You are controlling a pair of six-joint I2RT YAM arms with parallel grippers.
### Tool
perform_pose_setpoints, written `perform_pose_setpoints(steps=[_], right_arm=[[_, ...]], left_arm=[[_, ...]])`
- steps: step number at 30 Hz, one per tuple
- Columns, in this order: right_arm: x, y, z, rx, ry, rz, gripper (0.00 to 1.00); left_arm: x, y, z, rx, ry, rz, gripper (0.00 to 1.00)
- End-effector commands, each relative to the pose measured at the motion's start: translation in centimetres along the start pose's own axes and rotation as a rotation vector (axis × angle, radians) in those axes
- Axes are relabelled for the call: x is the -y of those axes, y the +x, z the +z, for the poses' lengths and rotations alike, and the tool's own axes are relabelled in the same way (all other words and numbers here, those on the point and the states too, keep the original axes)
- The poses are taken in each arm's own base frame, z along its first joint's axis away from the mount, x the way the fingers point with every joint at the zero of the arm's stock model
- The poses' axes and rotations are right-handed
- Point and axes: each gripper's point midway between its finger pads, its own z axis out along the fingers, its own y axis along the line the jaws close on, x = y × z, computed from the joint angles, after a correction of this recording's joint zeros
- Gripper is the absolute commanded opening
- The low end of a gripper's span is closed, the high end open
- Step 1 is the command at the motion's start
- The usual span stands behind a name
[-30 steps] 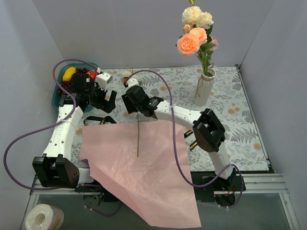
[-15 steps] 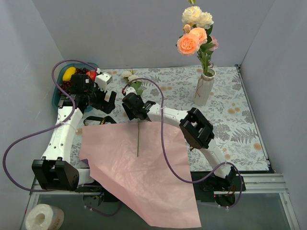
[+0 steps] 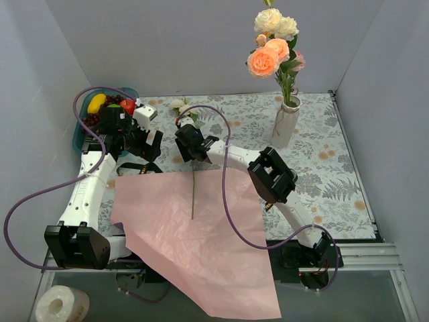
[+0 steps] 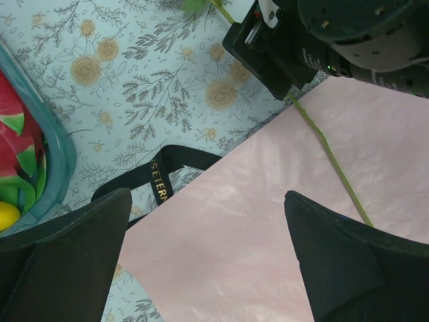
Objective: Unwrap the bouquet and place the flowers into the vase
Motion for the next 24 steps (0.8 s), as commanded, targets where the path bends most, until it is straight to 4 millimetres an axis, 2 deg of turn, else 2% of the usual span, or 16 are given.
perform_pose_setpoints(steps=[1, 4, 10, 11, 17, 19, 22, 24], right_arm=[[-0.1, -1.6, 0.7, 0.028, -0.019, 0.026, 0.64], [-0.3, -1.0, 1.1, 0.010, -0.023, 0.022, 0.63], [-0.7, -0.1, 1.3, -0.015, -0.047, 0.039, 0.50], [-0.8, 0.1, 1.4, -0.017, -0.051, 0.041, 0.44], [-0.3, 2.3, 1.7, -0.073, -0.036, 0.033, 0.22], [0.1, 2.9, 1.5, -0.086, -0.023, 0.029, 0.19], [1.1, 2.3, 0.7, -0.077, 0.003, 0.011, 0.04], [1.7, 1.4, -0.1, -0.064, 0.012, 0.009, 0.01]], left_arm=[[0.4, -1.3, -1.3, 0.050, -0.001, 0.025, 0.98], [0.4, -1.5, -1.5, 0.055, -0.004, 0.028, 0.98], [0.3, -1.4, -1.9, 0.056, -0.021, 0.032, 0.98], [0.3, -1.4, -2.0, 0.056, -0.024, 0.034, 0.98], [0.2, -1.8, -3.2, 0.073, -0.051, 0.052, 0.98], [0.1, -1.9, -3.4, 0.073, -0.060, 0.056, 0.98], [-0.2, -2.2, -3.4, 0.081, -0.074, 0.048, 0.98], [-0.4, -2.6, -3.1, 0.079, -0.070, 0.026, 0.98]])
